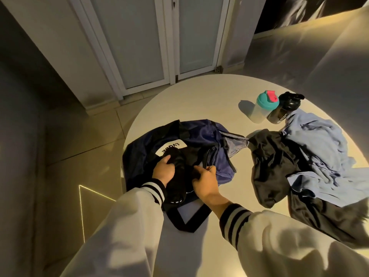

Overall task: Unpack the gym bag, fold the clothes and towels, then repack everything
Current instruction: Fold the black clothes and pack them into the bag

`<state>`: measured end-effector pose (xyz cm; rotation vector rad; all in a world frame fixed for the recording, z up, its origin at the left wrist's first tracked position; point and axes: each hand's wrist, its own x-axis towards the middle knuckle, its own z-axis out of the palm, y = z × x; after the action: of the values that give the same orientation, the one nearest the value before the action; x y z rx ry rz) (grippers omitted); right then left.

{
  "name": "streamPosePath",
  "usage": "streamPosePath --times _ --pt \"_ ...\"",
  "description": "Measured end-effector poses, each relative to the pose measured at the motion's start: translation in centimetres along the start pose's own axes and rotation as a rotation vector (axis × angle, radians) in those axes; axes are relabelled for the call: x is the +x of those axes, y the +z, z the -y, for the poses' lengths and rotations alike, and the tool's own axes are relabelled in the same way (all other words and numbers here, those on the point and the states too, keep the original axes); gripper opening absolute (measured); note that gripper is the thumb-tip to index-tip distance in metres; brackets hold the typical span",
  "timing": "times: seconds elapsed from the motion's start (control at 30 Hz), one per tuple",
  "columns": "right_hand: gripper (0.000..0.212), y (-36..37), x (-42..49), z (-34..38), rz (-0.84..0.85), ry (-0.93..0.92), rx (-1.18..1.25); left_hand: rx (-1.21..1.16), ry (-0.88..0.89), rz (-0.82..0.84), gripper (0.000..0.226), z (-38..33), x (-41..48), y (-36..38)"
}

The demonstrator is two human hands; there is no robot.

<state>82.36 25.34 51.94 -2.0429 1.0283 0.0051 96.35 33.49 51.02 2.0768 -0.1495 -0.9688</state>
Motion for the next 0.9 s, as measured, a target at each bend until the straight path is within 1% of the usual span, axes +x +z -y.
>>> streamPosePath --times 0.07,0.2,0.27,0.3,0.4,0.47,0.53,0.63,0.73,0.83,0.9 --pt "0.048 -0.3 -1.3 -0.7 -0.015 -0.002 -0.025 -0.036 0.037 -0.056 0.057 -0.3 0.0 0.1" --pt "0.045 -0.6 -3.2 -2.3 -0.101 0.002 -0.063 -0.093 0.133 -0.161 0.061 -1.3 0.3 0.4" --pt "0.043 -0.9 -3.4 -2.5 -0.128 0.012 -0.054 -0.096 0.181 -0.154 0.062 -1.5 0.5 0.9" --pt "0.043 -0.9 -3.3 -2.4 -0.14 0.013 -0.049 -0.101 0.187 -0.121 0.065 -1.4 0.5 1.3" --pt "0.045 -0.6 -2.8 -1.9 -0.172 0.009 -0.055 -0.089 0.089 -0.013 0.085 -0.5 -0.1 2.2" --pt "0.049 -0.3 -2.7 -1.6 -0.174 -0.003 -0.074 -0.036 0.029 -0.036 0.093 0.6 -0.6 2.3" --pt "0.054 -0.1 -2.7 -1.5 -0.153 -0.013 -0.06 0.009 0.049 -0.092 0.085 1.6 -1.1 2.3" --pt "0.057 0.1 -2.9 -1.3 -0.154 -0.032 -0.018 0.059 0.111 -0.137 0.063 2.1 -1.8 2.7" --pt "0.059 0.3 -3.5 -1.1 -0.153 -0.105 0.025 -0.014 0.136 -0.132 0.052 2.5 -1.6 2.9" --pt "0.055 -0.1 -3.7 -1.2 -0.182 -0.141 0.051 -0.111 0.142 -0.176 0.042 2.7 -1.1 3.0" --pt "0.053 -0.3 -3.6 -1.3 -0.192 -0.131 0.068 -0.152 0.133 -0.121 0.04 2.7 -1.2 3.3"
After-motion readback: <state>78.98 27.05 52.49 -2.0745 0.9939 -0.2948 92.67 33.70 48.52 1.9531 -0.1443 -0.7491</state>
